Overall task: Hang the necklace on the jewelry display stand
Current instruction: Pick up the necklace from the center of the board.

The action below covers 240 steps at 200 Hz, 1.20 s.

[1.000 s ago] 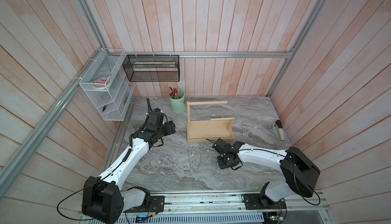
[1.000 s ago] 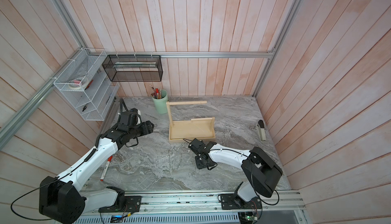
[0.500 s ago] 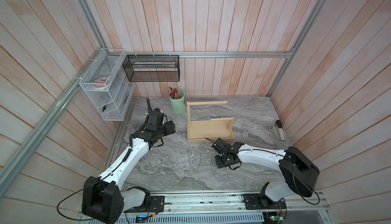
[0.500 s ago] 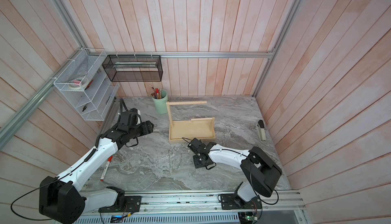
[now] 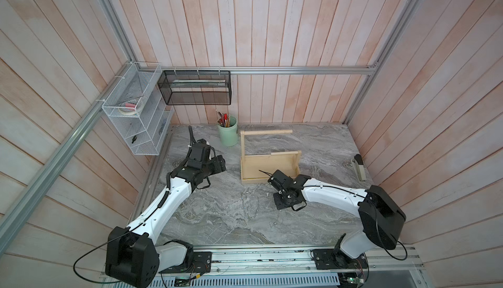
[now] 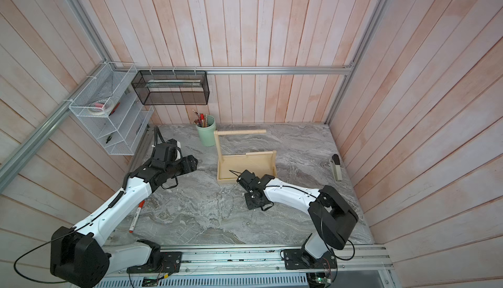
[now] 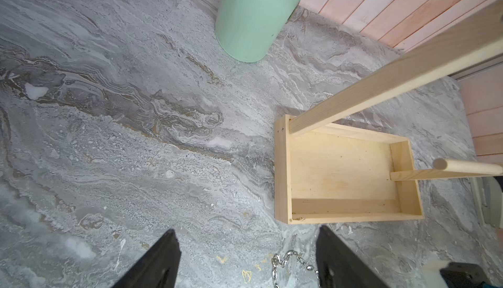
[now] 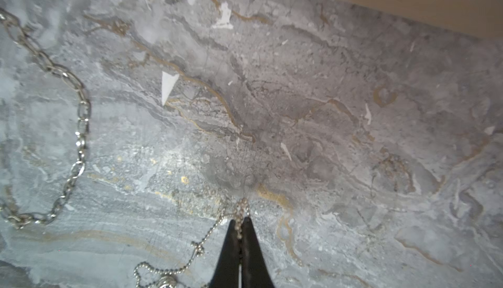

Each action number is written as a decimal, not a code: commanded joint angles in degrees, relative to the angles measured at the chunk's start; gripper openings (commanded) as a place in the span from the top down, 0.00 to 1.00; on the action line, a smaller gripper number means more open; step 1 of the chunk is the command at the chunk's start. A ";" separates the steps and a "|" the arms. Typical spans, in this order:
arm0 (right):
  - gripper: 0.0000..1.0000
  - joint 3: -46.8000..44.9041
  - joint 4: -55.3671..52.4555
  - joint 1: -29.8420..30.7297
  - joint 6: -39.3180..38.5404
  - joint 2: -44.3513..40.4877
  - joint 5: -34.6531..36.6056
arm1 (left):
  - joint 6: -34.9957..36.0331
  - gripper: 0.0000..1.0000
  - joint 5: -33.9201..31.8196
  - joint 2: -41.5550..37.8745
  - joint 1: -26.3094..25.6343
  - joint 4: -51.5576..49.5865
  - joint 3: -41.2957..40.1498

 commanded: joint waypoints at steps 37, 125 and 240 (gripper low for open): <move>1.00 3.74 -5.39 0.27 -1.35 -1.16 2.69 | 0.78 0.18 -0.23 -0.16 -0.15 0.64 0.37; 1.00 19.69 -13.92 0.43 -3.72 -3.80 7.41 | 3.98 0.19 9.52 -0.57 -3.98 4.87 1.09; 1.00 39.53 -16.76 0.32 -11.29 -0.84 14.17 | 8.08 0.22 17.04 -1.94 -16.06 14.62 3.64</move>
